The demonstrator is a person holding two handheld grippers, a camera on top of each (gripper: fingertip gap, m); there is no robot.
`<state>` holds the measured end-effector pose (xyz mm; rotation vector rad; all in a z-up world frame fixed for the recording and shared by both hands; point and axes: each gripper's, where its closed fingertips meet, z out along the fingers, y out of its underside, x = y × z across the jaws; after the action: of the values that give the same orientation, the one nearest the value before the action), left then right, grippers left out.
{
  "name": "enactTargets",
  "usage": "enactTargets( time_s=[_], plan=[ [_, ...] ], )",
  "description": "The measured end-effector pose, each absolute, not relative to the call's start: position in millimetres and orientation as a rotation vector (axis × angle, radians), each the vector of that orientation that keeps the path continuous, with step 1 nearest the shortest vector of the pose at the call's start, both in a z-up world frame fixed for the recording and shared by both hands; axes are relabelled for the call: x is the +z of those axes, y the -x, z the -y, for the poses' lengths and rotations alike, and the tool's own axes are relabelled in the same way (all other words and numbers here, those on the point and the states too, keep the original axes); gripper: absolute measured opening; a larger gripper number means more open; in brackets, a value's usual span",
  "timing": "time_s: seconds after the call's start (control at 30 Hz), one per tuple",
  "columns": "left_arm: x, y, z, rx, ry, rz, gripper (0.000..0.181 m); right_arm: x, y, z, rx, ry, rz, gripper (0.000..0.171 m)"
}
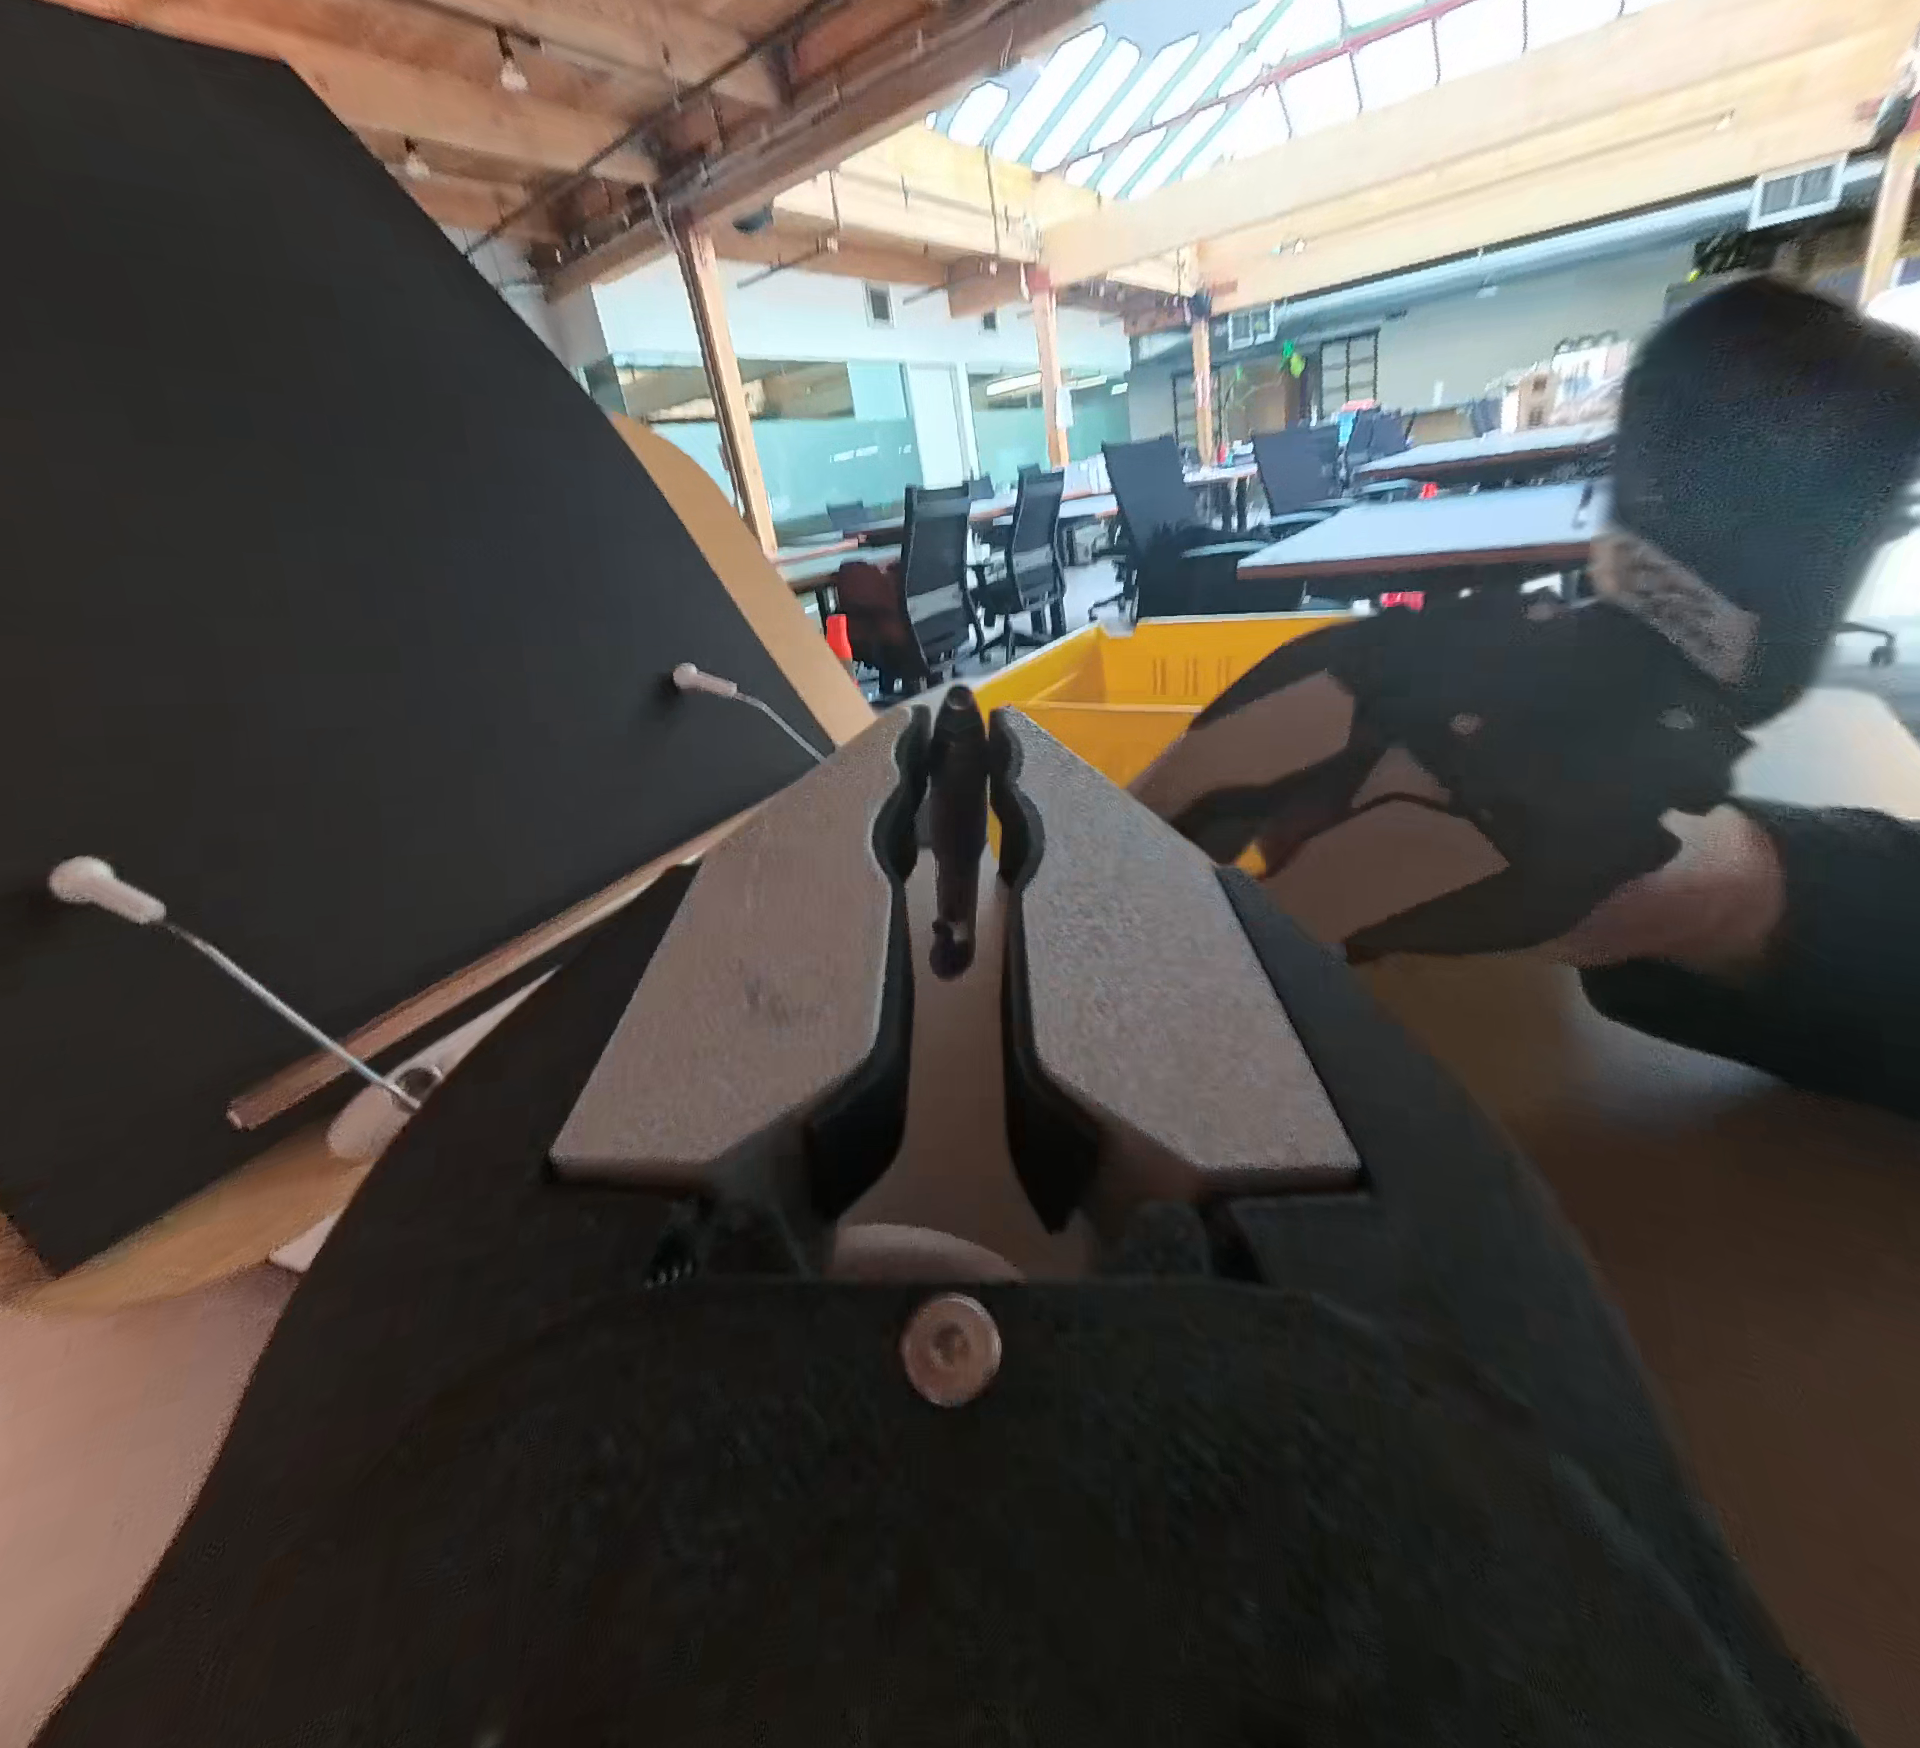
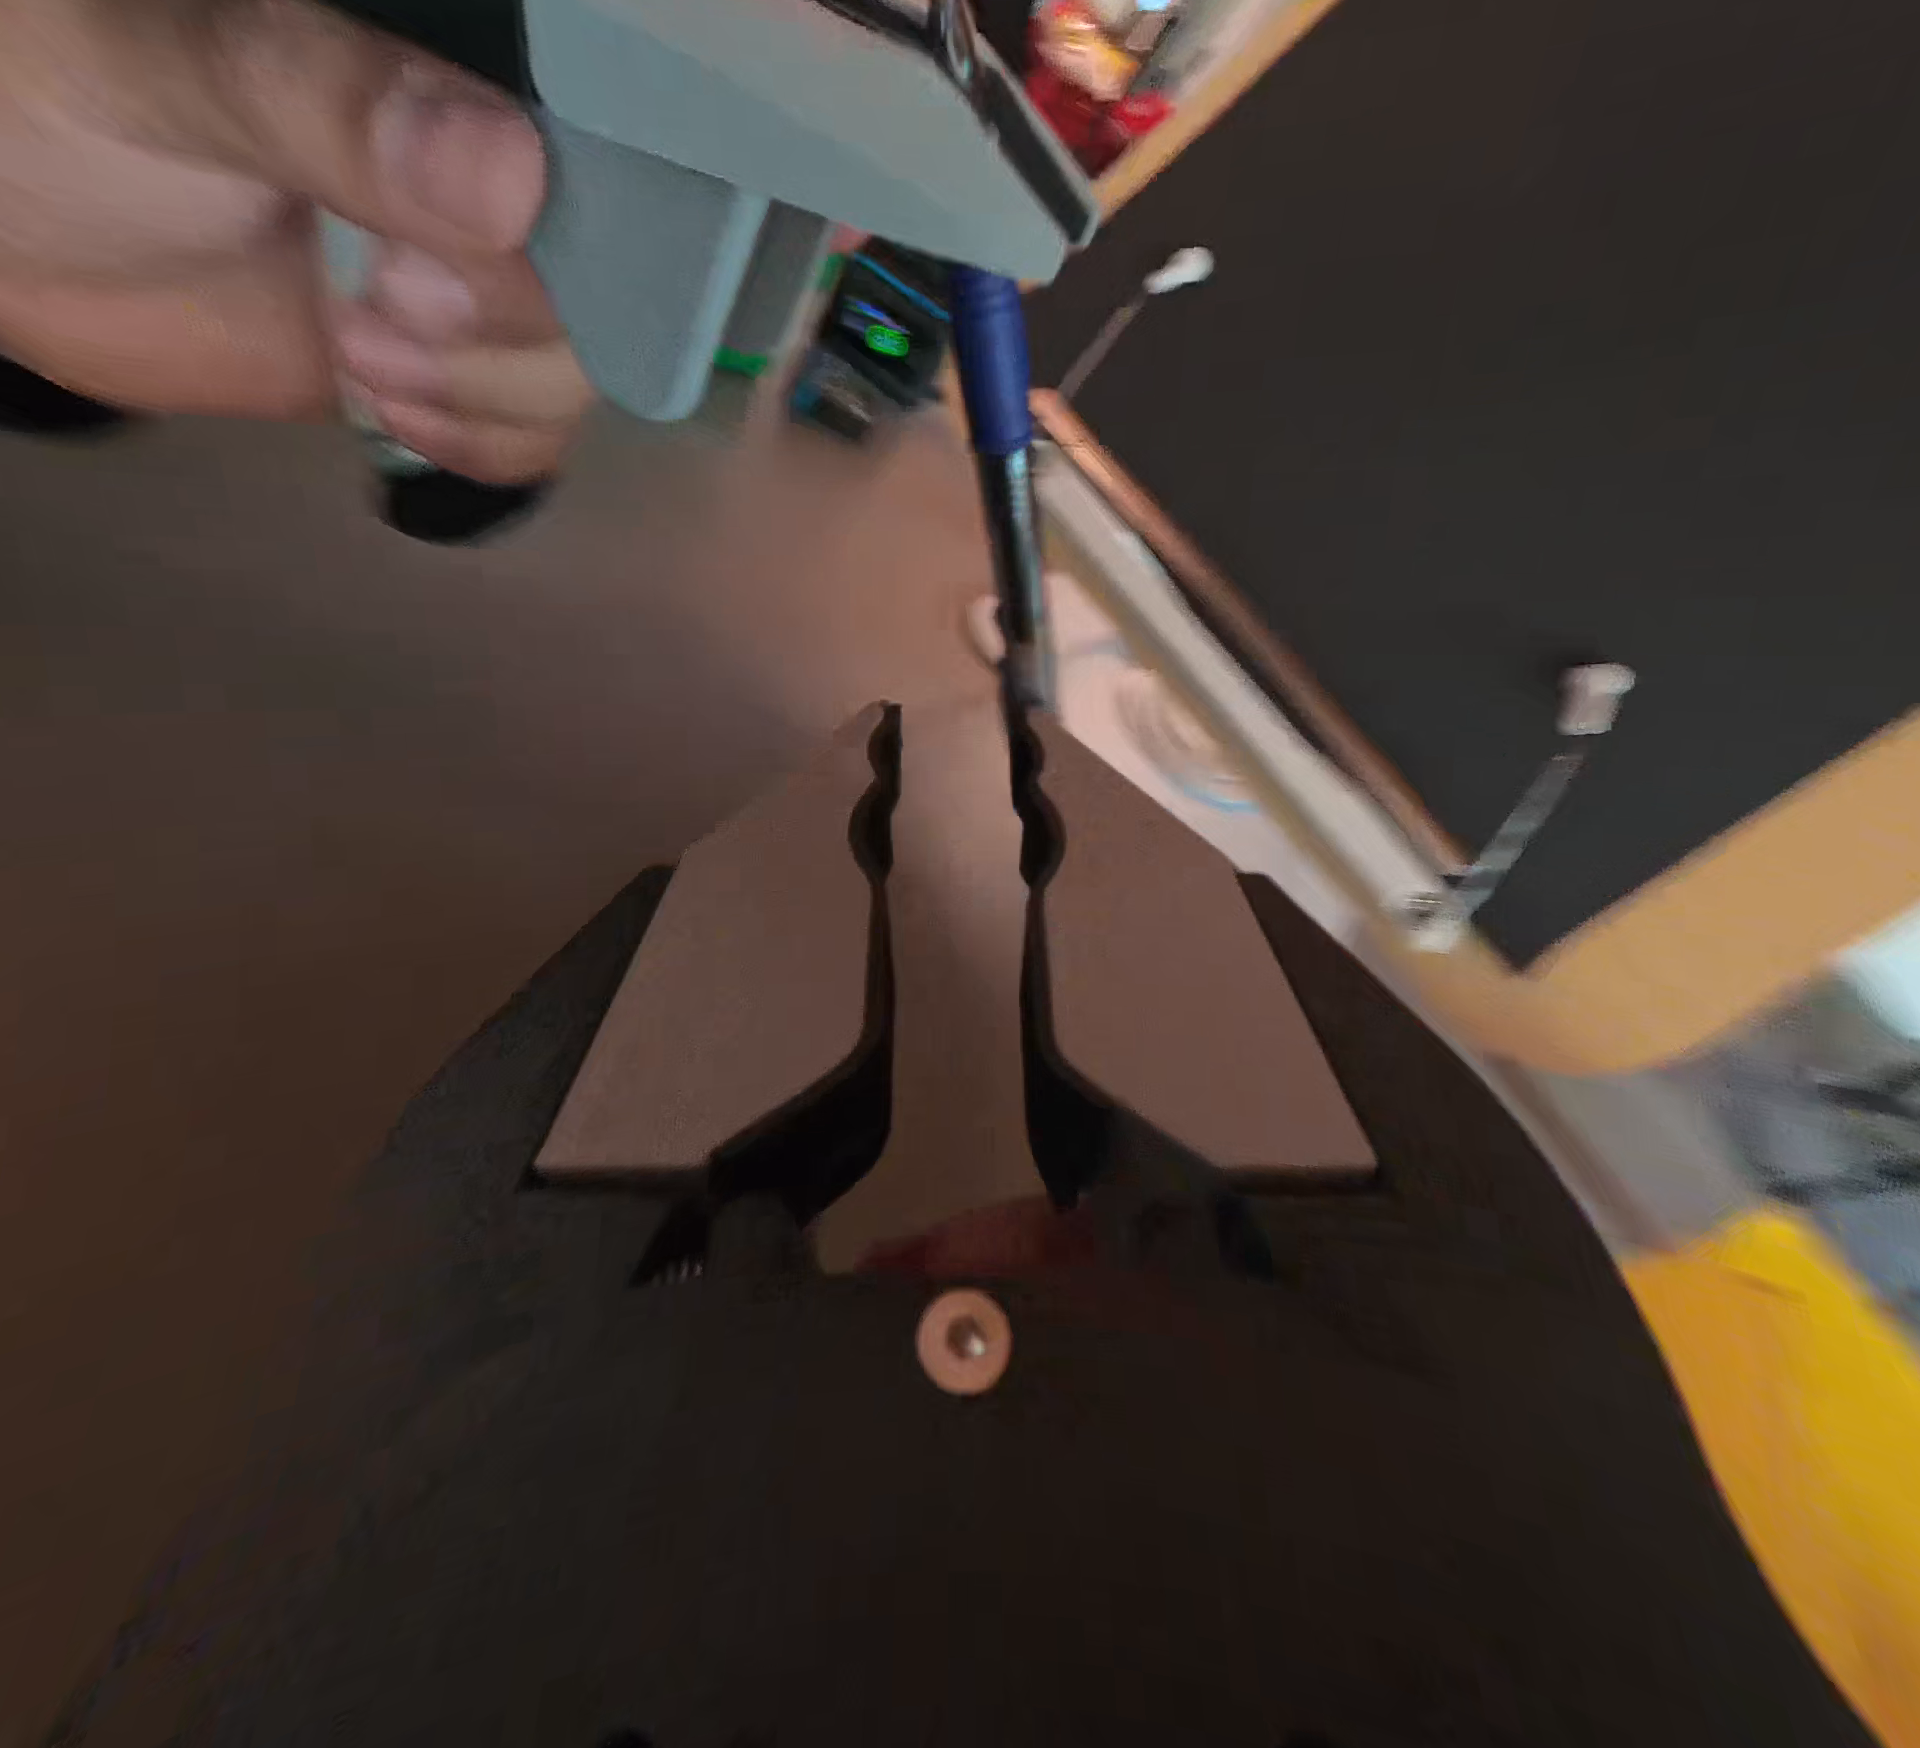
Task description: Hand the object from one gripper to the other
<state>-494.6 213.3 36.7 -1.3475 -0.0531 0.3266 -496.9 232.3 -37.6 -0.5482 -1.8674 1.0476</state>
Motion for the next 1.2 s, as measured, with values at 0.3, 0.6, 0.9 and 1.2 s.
enactTargets(
  time_s=[0.3, 0.6, 0.9, 1.2],
  plan=[
    [56.0, 469.9, -208.0, 0.267, 1.238, -0.037, 0.008, -8.9, 461.5, -191.9, 2.034, 0.828, 1.993, 0.049],
    [54.3, 450.5, -212.9, 0.221, 1.228, -0.123, 0.007, 26.0, 469.7, -216.7, 2.614, 1.096, 1.657, 0.048],
    [5.4, 463.9, -240.8, 0.324, 1.477, -0.098, 0.008, 30.4, 478.9, -241.0, 2.265, 1.000, 1.585, 0.007],
    [-49.1, 502.9, -248.0, 0.425, 1.757, 0.062, 0.020, 78.0, 463.2, -402.3, 0.852, 0.997, 0.853, 0.007]
  ],
)
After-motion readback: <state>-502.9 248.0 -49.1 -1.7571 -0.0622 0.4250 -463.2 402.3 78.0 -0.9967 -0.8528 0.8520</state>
